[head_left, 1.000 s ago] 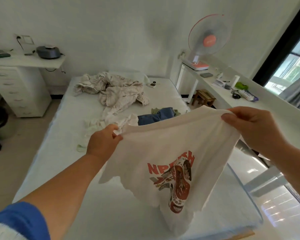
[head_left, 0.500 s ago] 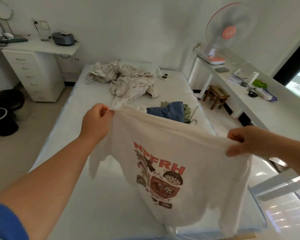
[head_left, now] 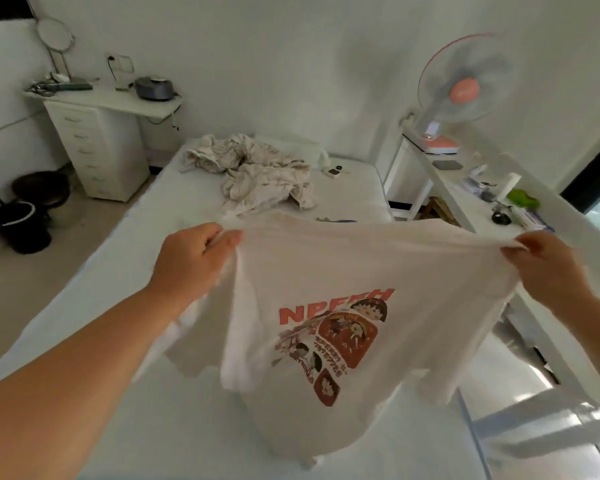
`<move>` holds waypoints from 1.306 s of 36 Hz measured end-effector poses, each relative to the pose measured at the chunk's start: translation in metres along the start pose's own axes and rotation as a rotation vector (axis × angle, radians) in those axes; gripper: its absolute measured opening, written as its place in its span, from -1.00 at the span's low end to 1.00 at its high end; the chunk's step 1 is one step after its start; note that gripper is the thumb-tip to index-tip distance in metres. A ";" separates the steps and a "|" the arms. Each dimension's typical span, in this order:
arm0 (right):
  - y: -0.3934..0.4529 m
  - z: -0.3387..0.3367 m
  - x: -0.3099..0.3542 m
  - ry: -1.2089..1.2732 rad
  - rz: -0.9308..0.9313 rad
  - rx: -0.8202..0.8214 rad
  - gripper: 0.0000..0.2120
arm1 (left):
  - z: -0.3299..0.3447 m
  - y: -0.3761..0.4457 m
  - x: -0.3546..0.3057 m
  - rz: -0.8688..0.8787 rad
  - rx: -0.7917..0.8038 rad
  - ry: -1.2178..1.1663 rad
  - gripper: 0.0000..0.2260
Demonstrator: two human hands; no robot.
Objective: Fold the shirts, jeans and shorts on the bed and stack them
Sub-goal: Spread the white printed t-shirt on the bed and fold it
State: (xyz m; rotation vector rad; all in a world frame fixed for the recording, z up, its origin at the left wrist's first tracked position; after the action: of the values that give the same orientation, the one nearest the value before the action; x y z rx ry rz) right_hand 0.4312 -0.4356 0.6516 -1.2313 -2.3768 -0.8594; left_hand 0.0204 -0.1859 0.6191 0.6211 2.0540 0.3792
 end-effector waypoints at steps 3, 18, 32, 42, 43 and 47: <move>0.031 -0.039 -0.013 -0.016 -0.034 -0.079 -0.79 | 0.023 -0.013 -0.047 0.055 0.029 -0.059 -0.61; 0.089 0.073 0.032 -0.088 -0.260 0.264 -0.81 | 0.065 -0.065 0.029 -0.289 0.060 0.084 -0.76; -0.047 0.372 0.105 -0.495 -0.631 0.693 -0.75 | 0.061 -0.178 0.292 -0.810 0.210 0.337 -0.70; -0.119 0.590 0.241 -0.485 -0.575 0.841 -0.71 | 0.019 -0.176 0.488 -1.066 0.093 0.246 -0.71; -0.125 0.610 0.255 -0.473 -0.557 0.840 -0.72 | 0.015 -0.175 0.506 -1.088 0.073 0.249 -0.71; -0.149 0.683 0.307 -0.467 -0.568 0.794 -0.69 | -0.002 -0.177 0.571 -1.128 0.024 0.338 -0.72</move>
State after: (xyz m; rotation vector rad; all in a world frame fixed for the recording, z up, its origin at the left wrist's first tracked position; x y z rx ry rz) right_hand 0.1241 0.1293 0.2401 -0.4598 -3.0142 0.3332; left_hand -0.2844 -0.0096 0.1364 -0.6628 2.3649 -0.2276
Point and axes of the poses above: each hand's wrist, its own y-axis towards the middle knuckle, its own z-axis out of the palm, x = y × z, the point moved 9 cm from there along y, towards the middle knuckle, and after that the axes turned 7 degrees about -x, right-handed, at the moved point
